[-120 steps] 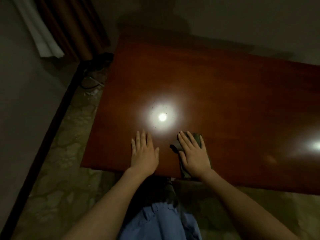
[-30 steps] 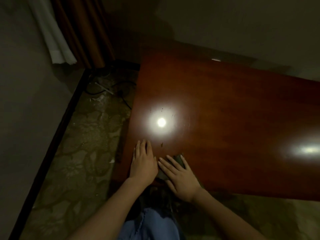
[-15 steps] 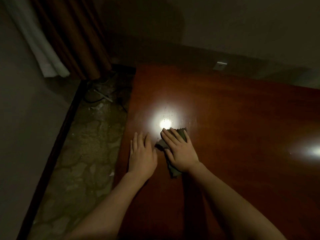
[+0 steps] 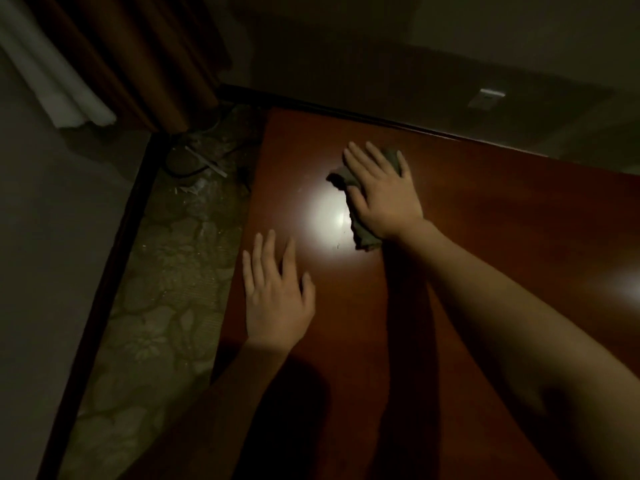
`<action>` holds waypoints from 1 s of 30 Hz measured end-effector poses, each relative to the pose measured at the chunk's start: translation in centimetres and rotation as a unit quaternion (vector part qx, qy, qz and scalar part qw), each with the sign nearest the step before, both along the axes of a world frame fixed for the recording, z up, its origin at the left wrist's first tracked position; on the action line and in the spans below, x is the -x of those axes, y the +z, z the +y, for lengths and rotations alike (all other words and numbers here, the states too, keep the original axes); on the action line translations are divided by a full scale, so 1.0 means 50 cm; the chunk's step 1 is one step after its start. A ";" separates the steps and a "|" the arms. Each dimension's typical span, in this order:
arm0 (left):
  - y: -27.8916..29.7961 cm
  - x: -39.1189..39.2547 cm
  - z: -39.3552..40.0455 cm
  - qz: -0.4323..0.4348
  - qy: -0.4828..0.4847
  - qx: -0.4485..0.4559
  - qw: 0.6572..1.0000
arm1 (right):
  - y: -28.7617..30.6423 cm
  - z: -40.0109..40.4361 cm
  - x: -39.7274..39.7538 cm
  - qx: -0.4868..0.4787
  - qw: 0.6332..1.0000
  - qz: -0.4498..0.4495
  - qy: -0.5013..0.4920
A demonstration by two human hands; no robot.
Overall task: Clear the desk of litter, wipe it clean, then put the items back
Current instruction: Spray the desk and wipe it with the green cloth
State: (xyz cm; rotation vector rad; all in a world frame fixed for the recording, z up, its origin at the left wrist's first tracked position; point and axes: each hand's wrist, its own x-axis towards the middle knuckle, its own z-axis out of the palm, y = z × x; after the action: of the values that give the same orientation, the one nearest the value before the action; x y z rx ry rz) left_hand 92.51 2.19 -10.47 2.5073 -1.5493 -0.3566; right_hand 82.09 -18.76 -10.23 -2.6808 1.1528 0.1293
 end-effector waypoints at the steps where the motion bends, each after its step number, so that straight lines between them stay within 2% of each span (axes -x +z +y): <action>1: -0.001 0.000 -0.002 -0.002 0.005 0.004 1.000 | 0.001 -0.024 -0.016 0.002 1.000 -0.002 0.000; 6: -0.003 0.001 -0.002 -0.009 0.005 0.032 0.999 | -0.002 -0.091 -0.092 0.021 1.000 0.003 -0.022; 10: 0.007 -0.004 0.003 0.029 0.012 0.040 0.999 | 0.008 -0.043 -0.125 0.019 1.000 0.008 0.009; 15: 0.031 -0.029 0.040 0.116 0.013 0.054 0.992 | 0.019 0.123 -0.088 0.006 0.998 0.013 0.056; 20: 0.058 -0.042 0.165 0.124 0.057 0.051 0.989 | 0.016 0.316 -0.030 -0.013 0.996 0.027 0.085; 30: 0.058 -0.001 0.464 0.146 0.077 -0.028 0.986 | 0.012 0.658 0.055 0.004 0.997 0.031 0.075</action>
State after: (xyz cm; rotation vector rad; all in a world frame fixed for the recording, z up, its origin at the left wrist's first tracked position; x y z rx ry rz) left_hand 92.58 25.38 -7.58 2.4598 -1.2437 -0.7147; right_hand 79.37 14.17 -9.63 -2.7882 0.9685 0.2347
